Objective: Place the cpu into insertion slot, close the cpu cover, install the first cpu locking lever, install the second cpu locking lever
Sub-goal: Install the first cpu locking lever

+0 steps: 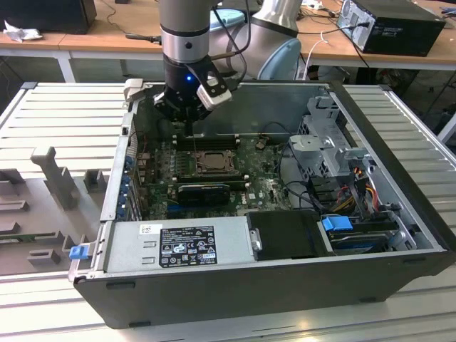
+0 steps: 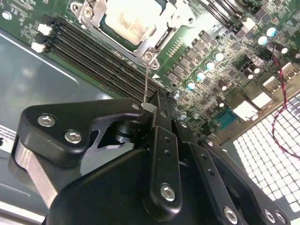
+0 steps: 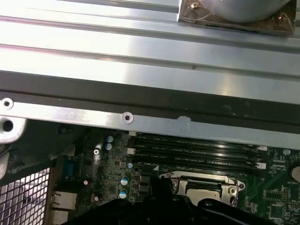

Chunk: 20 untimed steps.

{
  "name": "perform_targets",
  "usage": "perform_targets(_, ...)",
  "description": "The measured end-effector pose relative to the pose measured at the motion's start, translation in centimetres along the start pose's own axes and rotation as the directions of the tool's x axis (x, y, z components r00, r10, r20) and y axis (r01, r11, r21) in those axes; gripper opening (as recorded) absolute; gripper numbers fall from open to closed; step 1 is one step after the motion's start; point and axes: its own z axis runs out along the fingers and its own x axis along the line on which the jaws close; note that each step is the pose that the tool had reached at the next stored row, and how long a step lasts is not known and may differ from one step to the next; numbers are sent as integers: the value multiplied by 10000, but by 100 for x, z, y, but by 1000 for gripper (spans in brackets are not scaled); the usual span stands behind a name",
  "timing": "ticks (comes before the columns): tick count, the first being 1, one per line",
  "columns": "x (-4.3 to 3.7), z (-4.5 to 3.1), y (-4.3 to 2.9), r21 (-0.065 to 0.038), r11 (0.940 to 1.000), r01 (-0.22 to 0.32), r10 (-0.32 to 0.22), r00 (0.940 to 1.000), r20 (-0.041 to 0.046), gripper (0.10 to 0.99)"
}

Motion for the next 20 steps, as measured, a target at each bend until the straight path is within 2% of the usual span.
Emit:
perform_targets(13,-178,5,-18,-1,10000,0,0,10000,2,106)
perform_targets(20,-334,26,-37,-1,10000,-5,5,10000,2,106)
